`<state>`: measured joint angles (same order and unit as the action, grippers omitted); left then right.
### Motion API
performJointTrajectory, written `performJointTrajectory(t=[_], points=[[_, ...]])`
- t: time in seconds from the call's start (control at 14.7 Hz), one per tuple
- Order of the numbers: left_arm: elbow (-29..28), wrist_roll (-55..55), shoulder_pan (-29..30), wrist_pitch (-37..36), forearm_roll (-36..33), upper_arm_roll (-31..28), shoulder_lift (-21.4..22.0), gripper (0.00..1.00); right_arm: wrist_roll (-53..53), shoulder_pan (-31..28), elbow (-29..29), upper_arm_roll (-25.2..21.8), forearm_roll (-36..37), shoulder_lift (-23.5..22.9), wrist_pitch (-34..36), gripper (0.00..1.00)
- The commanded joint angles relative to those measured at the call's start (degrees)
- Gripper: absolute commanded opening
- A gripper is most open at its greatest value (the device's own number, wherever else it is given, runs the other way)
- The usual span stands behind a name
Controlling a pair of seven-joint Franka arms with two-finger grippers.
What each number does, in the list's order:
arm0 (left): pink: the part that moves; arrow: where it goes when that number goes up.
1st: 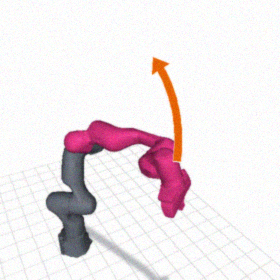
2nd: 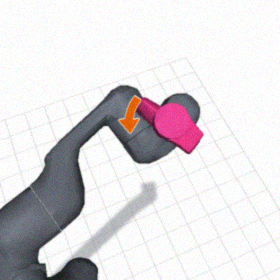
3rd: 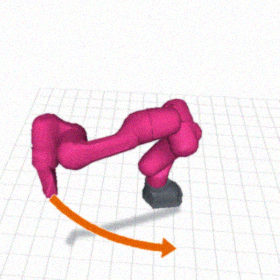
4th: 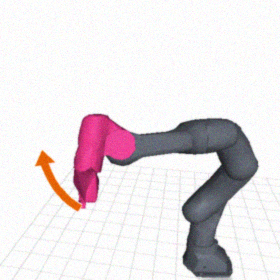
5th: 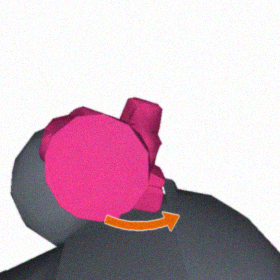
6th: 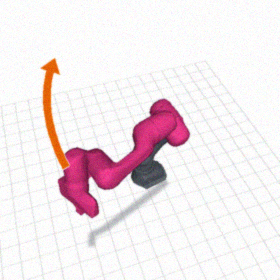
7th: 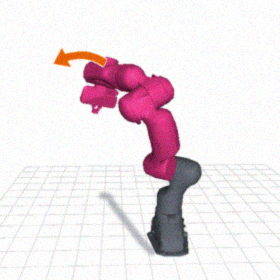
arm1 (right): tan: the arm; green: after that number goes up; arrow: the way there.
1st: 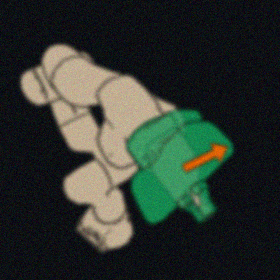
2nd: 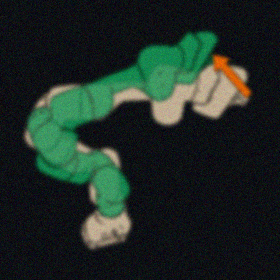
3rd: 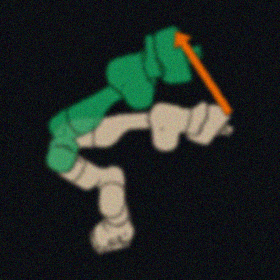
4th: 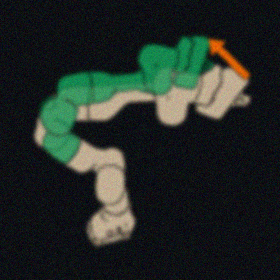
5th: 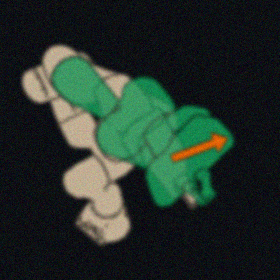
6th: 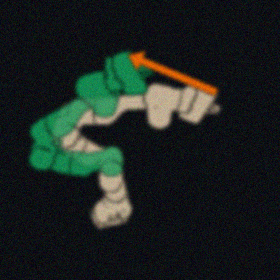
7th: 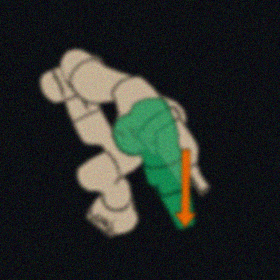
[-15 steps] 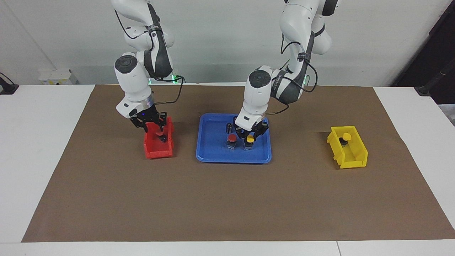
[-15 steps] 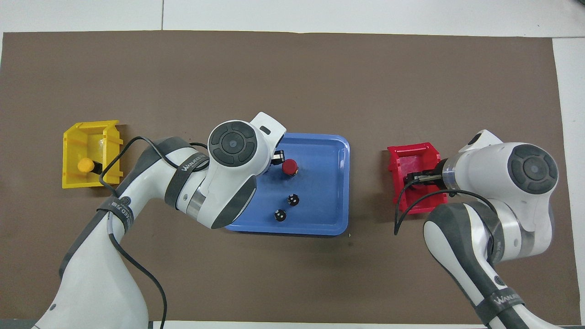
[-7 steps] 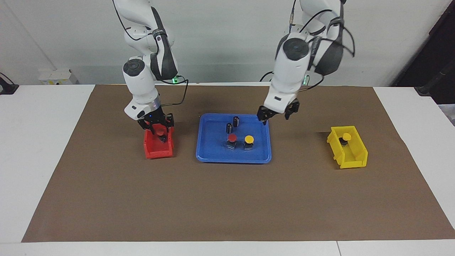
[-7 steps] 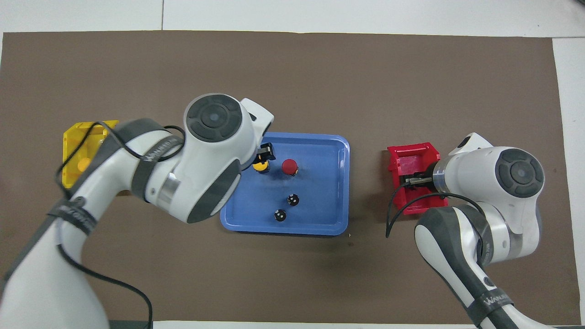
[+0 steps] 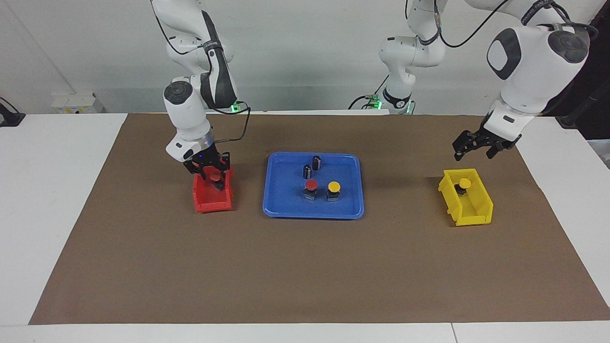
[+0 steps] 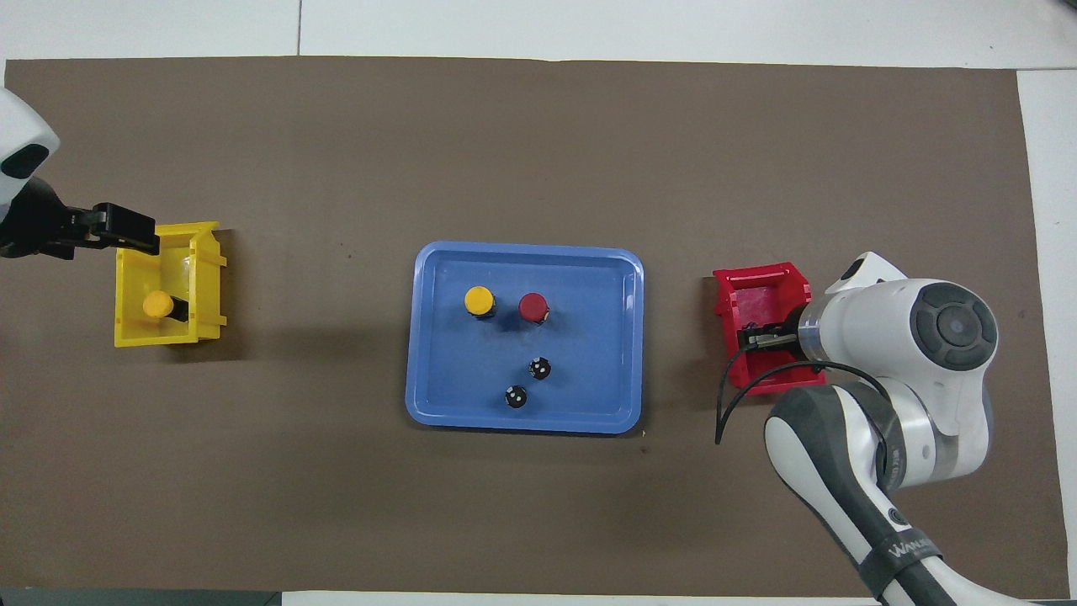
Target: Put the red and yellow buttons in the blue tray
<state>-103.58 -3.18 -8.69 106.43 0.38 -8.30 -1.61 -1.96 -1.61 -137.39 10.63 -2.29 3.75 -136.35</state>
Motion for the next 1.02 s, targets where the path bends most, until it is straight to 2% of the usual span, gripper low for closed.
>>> performJointTrajectory(t=[0.0,0.2,0.27,0.41,0.55,0.61,0.75,0.95], points=[[-11.45,-2.53,4.20,12.27,-0.73,1.09,3.89,0.91,2.05,-0.85,-1.12,0.44,-1.31,0.38,-1.47,0.60],[-12.61,-4.28,5.35,14.77,-0.73,1.01,1.87,0.84,2.05,-0.85,-0.86,0.44,-1.31,0.29,-0.94,0.28],[-13.57,-5.34,5.88,15.03,-0.73,1.01,1.96,0.83,2.05,-0.67,-0.16,0.44,-1.31,0.21,-0.24,0.21],[-16.55,-5.61,5.62,16.08,-0.73,1.01,2.13,0.80,1.70,-0.24,6.39,0.44,-1.22,-1.28,7.62,0.20],[-19.02,-6.48,5.53,18.80,-0.73,1.10,2.05,0.78,-0.14,0.29,18.76,0.53,-0.70,-4.96,19.66,0.20],[-19.55,-7.19,5.62,19.16,-0.73,1.10,1.78,0.76,-2.94,1.77,24.57,0.70,-0.43,-7.16,23.46,0.20],[-19.90,-7.54,5.79,20.39,-0.73,1.10,1.26,0.76,-11.09,6.95,31.72,0.70,-0.34,-10.68,24.91,0.19],[-22.09,-7.54,5.71,23.81,-0.73,1.10,0.46,0.76,-23.32,14.69,32.54,0.70,-0.34,-13.32,18.95,0.17]])
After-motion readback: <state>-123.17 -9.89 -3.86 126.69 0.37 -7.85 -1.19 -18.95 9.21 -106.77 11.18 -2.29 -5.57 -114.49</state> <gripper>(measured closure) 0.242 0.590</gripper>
